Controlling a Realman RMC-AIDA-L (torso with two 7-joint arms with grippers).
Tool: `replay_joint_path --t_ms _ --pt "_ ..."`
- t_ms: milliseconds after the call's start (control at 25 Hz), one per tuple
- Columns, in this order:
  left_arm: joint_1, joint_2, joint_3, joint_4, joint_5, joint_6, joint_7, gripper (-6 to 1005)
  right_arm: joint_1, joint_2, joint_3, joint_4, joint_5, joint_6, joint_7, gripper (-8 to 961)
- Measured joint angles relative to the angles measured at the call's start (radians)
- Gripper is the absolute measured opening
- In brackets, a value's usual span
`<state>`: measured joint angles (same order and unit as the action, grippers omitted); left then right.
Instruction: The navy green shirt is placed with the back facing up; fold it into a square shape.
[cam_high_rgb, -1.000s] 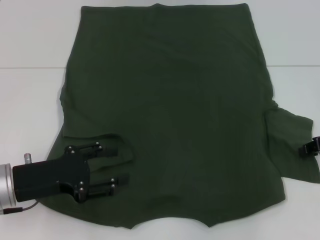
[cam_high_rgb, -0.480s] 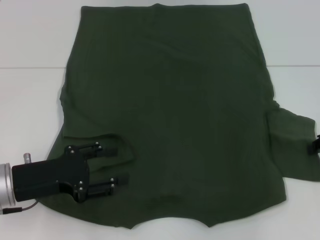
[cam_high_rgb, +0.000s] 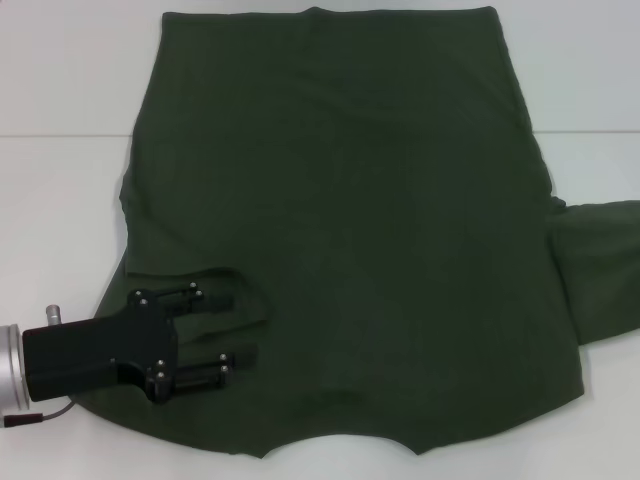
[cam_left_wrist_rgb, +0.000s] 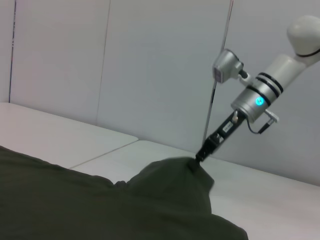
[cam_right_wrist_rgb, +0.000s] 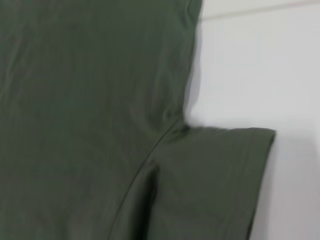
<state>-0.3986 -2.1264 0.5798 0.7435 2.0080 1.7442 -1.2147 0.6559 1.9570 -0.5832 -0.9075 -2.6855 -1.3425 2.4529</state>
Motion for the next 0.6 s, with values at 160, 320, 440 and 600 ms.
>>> replay_joint_path --t_ms 160,320,440,600 --pt "0.0 0.002 0.0 0.0 0.0 0.0 -0.002 724 0.01 -0.001 0.012 -0.053 0.001 -0.014 0.004 54" --pt "0.001 0.004 0.0 0.001 0.0 0.0 -0.009 724 0.026 -0.001 0.012 -0.089 0.001 -0.021 0.012 65" --pt "0.001 0.006 0.0 0.001 0.0 0.0 -0.009 724 0.043 0.001 0.011 -0.092 0.001 -0.02 0.012 73" --pt "0.001 0.008 0.0 0.0 0.0 0.0 -0.009 724 0.073 0.01 0.002 -0.093 0.001 -0.025 0.012 84"
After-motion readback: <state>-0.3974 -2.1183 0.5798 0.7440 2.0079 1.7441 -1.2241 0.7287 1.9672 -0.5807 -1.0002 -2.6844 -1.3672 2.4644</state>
